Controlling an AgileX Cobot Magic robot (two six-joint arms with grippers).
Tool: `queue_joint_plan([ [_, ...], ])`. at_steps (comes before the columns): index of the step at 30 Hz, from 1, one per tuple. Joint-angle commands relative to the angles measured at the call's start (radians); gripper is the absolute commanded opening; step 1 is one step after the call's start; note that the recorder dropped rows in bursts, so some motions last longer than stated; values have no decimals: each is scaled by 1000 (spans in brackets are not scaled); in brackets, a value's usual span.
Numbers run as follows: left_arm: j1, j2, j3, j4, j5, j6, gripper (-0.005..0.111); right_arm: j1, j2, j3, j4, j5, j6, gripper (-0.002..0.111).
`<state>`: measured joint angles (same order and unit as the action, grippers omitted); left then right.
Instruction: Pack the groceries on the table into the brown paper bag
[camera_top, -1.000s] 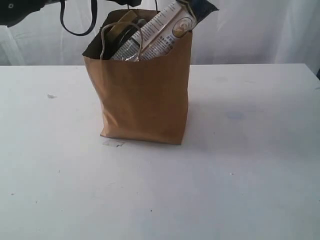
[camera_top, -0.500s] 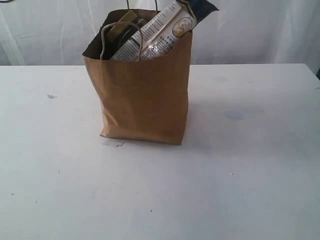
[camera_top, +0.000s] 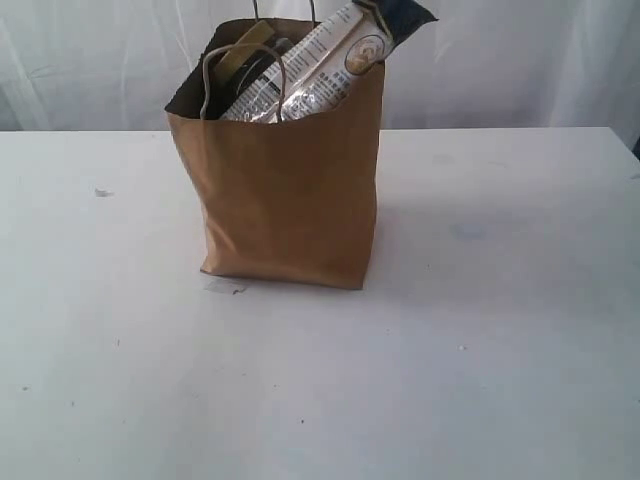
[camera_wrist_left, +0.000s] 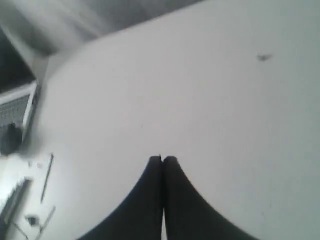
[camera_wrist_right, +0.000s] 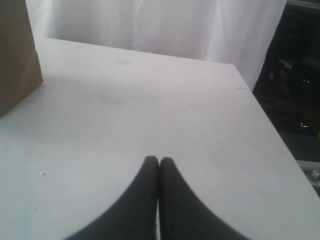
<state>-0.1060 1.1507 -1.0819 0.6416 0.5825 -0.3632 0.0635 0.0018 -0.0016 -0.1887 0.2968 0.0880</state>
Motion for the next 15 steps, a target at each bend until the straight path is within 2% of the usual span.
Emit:
queue_joint_plan([
  [1,138,-164,234,-24,-102,-198,0,-5,-2,2,-4,-6,-1,0],
  [2,165,-294,328,-32,-136,-259,0,-5,-2,2,-4,-6,-1,0],
  [4,163,-540,463,-32,-188,-268,0,-5,-2,2,-4,-6,-1,0],
  [9,163,-1038,603,-30,-190,-221,0,-5,-2,2,-4,-6,-1,0],
  [12,163,-1148,613,-32,-92,-198,0,-5,-2,2,-4,-6,-1,0],
  [15,163,-1151,611,-30,3,-198,0,-5,-2,2,-4,-6,-1,0],
])
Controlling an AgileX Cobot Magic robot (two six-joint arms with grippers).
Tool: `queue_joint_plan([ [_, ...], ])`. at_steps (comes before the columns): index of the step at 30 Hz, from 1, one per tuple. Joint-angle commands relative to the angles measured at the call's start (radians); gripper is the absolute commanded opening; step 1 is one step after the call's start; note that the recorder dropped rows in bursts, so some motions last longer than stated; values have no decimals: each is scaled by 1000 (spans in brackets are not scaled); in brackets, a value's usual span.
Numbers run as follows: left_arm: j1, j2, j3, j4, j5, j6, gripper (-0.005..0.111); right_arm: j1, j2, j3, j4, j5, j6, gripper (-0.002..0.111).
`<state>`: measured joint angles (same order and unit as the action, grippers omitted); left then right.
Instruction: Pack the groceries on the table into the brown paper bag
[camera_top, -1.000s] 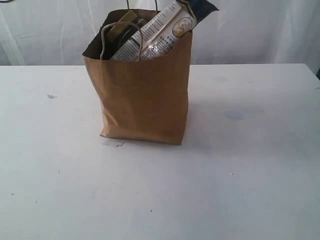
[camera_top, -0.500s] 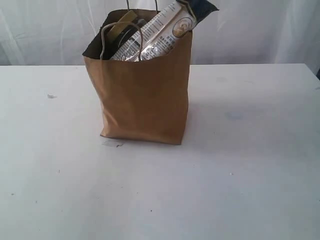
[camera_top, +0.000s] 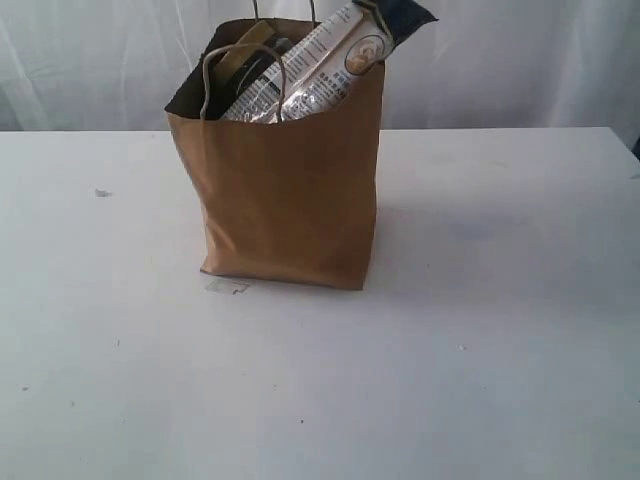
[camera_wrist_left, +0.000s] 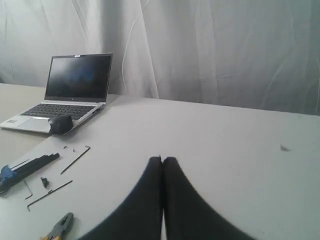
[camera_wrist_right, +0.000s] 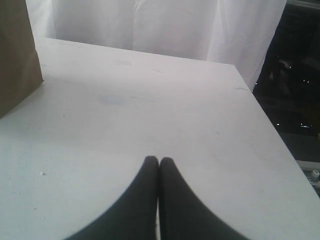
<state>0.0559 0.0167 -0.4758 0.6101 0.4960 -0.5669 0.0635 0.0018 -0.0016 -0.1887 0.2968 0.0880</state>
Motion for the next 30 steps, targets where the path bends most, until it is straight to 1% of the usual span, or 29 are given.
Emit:
queue_joint_plan([
  [1,1,-17,5,1,94,6,0,-5,-2,2,-4,-6,-1,0],
  [6,1,-17,19,-18,108,9,0,-5,-2,2,-4,-6,-1,0],
  [7,1,-17,33,-68,121,26,0,-5,-2,2,-4,-6,-1,0],
  [9,1,-17,64,-249,159,79,0,-5,-2,2,-4,-6,-1,0],
  [10,1,-17,90,-335,154,97,0,-5,-2,2,-4,-6,-1,0],
  [11,1,-17,127,-364,104,124,0,-5,-2,2,-4,-6,-1,0],
  [14,1,-17,228,-365,-47,248,0,-5,-2,2,-4,-6,-1,0],
  [16,7,-17,287,-364,-113,272,0,-5,-2,2,-4,-6,-1,0],
  [21,44,-17,417,-408,-129,297,0,-5,-2,2,-4,-6,-1,0],
  [22,48,-17,438,-440,-129,325,0,-5,-2,2,-4,-6,-1,0],
  [24,54,-17,476,-504,-145,439,0,-5,-2,2,-4,-6,-1,0],
  [25,59,-17,476,-514,-169,532,0,-5,-2,2,-4,-6,-1,0],
  [27,60,-17,476,-560,-166,723,0,-5,-2,2,-4,-6,-1,0],
  [29,60,-17,476,-610,-154,788,0,-5,-2,2,-4,-6,-1,0],
  [30,60,-17,476,-610,-153,772,0,-5,-2,2,-4,-6,-1,0],
])
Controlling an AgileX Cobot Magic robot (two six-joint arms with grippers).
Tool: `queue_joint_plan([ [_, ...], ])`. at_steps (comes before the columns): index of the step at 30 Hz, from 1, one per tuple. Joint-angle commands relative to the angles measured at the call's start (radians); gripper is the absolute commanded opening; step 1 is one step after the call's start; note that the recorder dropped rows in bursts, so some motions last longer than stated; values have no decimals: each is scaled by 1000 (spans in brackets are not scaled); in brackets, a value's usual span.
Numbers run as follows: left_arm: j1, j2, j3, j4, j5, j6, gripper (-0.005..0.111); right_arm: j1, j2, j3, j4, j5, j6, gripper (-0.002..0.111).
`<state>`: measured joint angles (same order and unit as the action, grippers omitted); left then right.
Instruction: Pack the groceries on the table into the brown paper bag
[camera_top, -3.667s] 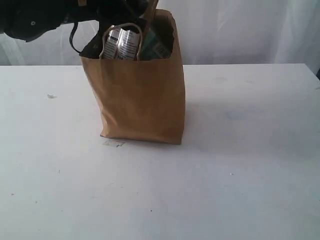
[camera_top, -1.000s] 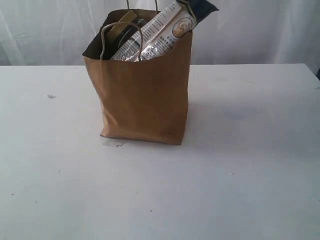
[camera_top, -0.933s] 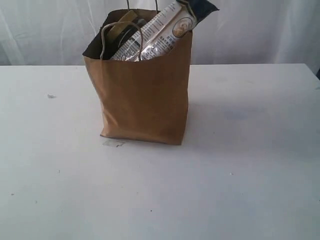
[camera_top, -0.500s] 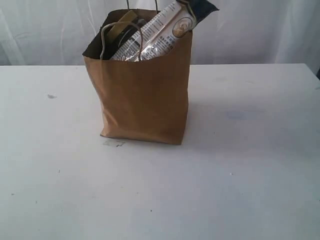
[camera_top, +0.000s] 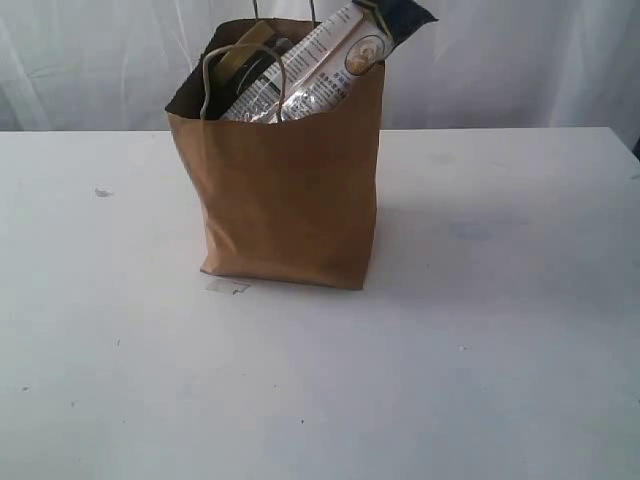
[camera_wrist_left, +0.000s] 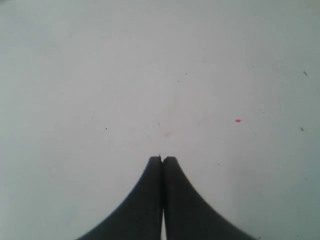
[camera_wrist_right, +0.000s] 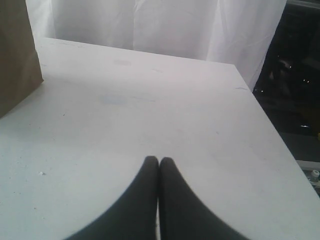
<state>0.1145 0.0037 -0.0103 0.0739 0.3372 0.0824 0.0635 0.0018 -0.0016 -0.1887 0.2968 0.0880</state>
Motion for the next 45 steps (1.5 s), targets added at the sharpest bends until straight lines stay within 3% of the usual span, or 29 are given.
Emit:
queue_joint_plan([
  [1,2,-4,10,-80,6,95,0,-5,-2,2,-4,-6,-1,0],
  [6,2,-4,10,-80,6,-33,0,-5,-2,2,-4,-6,-1,0],
  [45,2,-4,10,-74,6,-31,0,-5,-2,2,-4,-7,22,0],
])
